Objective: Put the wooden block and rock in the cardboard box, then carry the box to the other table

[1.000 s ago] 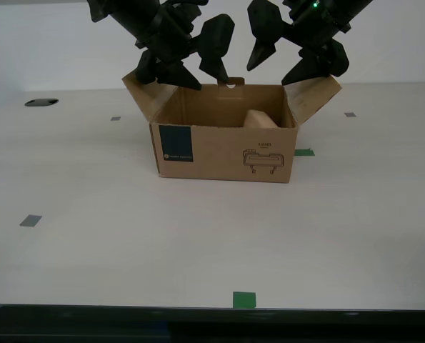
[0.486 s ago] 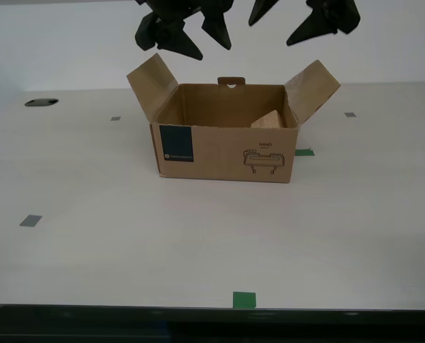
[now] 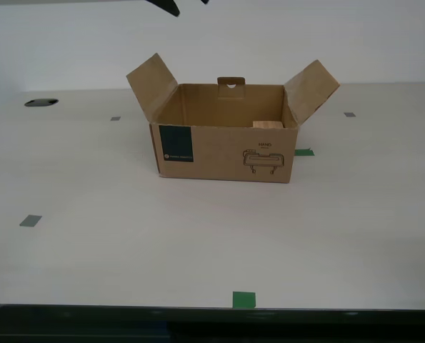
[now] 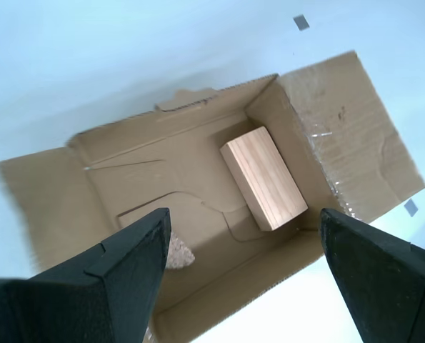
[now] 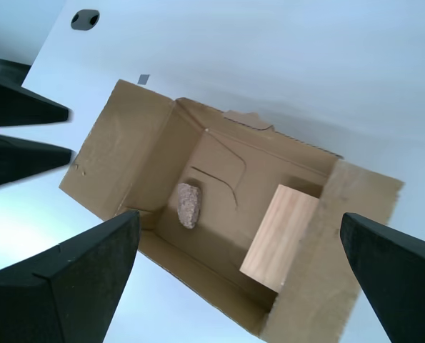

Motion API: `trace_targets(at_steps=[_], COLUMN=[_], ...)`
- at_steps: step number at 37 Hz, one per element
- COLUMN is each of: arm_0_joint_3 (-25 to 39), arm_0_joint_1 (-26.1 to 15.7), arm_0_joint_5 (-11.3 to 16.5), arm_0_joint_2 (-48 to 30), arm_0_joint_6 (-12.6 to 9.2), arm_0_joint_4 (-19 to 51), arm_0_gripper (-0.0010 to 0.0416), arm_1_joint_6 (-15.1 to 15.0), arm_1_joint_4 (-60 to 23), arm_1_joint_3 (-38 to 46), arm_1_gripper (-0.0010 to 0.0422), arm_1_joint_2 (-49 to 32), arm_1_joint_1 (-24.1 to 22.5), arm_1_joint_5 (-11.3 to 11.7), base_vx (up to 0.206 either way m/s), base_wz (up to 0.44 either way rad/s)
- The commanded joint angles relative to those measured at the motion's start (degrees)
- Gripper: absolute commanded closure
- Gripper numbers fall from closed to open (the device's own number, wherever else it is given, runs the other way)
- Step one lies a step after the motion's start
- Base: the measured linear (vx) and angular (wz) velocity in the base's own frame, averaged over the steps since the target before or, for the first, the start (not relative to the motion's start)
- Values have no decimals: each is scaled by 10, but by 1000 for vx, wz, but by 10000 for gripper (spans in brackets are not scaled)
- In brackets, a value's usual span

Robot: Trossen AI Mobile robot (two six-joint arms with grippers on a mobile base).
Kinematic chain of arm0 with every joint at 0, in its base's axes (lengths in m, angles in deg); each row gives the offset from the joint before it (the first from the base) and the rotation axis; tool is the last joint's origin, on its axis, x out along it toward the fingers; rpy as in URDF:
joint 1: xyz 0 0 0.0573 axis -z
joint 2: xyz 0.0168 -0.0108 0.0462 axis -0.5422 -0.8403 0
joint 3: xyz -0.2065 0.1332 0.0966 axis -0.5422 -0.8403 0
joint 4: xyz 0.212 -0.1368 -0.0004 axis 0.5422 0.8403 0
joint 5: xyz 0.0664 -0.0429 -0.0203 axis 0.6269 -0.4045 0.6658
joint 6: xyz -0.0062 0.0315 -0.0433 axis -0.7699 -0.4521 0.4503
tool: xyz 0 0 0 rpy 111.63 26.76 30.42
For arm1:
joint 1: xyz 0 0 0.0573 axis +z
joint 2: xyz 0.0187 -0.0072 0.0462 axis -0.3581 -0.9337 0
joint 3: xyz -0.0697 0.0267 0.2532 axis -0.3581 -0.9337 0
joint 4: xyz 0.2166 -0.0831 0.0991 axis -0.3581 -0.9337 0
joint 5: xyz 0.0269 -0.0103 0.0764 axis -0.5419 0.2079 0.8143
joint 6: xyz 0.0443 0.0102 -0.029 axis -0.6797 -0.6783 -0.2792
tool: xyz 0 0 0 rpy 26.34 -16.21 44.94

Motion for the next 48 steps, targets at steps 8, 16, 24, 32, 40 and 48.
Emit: trace_targets(at_steps=[8,16,24,32,40,48], arm_0_joint_3=[25,25,24,-4,-73,-135], arm_0_joint_1=[22,41,54,66,78,79], arm_0_joint_5=[0,0,0,0,0,1], arm_0_joint_2=[17,25,27,27,27,27], arm_0_joint_6=[17,31,45,49,53,45], arm_0_joint_4=[61,123,154,160,150,101], arm_0_gripper=[16,16,16,16,17,17], arm_1_joint_6=[-20,-45,-55,-59,-59,-56], arm_1_joint_4=[-110,-189,-204,-186,-165,-115], arm_1_joint_3=[94,118,100,63,34,-12], arm_1_gripper=[131,131,131,131,131,131], arm_1_joint_2=[1,1,1,1,1,0], arm_1_joint_1=[45,81,102,115,118,118], arm_1_joint_5=[-2,-2,-2,-2,-2,-2], base_vx=[0,0,0,0,0,0], base_wz=[0,0,0,0,0,0])
